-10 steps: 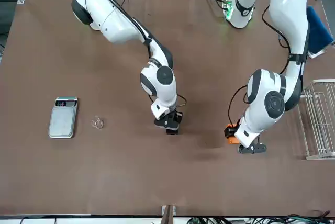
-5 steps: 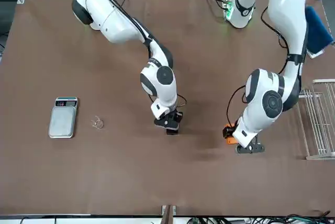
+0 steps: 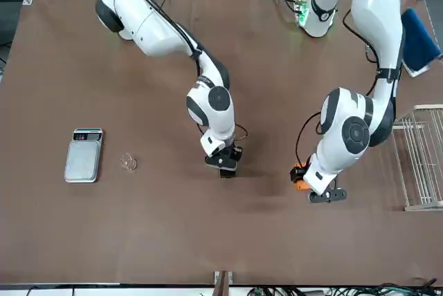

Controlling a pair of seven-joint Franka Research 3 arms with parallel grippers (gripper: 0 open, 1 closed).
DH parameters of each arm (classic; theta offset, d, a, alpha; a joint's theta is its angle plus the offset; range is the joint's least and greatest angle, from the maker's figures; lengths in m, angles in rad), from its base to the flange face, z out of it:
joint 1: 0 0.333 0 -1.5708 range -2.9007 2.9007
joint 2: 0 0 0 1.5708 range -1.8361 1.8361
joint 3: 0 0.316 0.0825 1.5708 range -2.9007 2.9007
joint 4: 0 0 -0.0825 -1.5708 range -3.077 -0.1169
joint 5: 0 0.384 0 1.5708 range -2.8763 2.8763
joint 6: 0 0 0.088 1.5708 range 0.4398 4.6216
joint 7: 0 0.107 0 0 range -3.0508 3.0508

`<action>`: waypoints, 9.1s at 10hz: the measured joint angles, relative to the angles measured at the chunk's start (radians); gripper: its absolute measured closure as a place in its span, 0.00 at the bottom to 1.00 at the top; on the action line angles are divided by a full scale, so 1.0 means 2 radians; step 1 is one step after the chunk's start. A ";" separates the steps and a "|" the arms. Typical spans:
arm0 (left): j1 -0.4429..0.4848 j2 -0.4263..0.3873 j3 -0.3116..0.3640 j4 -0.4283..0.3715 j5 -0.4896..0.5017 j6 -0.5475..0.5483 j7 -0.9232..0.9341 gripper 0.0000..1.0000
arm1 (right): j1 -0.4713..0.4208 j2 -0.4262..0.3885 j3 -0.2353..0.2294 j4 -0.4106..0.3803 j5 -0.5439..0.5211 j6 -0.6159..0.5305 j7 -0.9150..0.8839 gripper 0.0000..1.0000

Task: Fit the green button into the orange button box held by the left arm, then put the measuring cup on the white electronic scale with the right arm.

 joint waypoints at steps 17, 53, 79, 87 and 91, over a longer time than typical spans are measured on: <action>-0.130 0.099 0.009 0.125 -0.030 -0.017 -0.094 0.21 | -0.283 -0.311 0.149 -0.205 0.056 -0.170 -0.109 0.00; -0.252 0.189 0.064 0.196 -0.030 0.009 -0.162 0.21 | -0.238 -0.277 -0.108 -0.437 0.210 0.099 -0.352 0.11; -0.253 0.201 0.067 0.196 -0.030 0.023 -0.192 0.21 | -0.242 -0.260 -0.115 -0.447 0.210 0.128 -0.349 0.78; -0.254 0.201 0.067 0.196 -0.030 0.026 -0.194 0.21 | -0.243 -0.260 -0.116 -0.447 0.210 0.129 -0.349 0.90; -0.256 0.201 0.067 0.196 -0.030 0.026 -0.194 0.21 | -0.243 -0.261 -0.117 -0.445 0.210 0.126 -0.349 0.92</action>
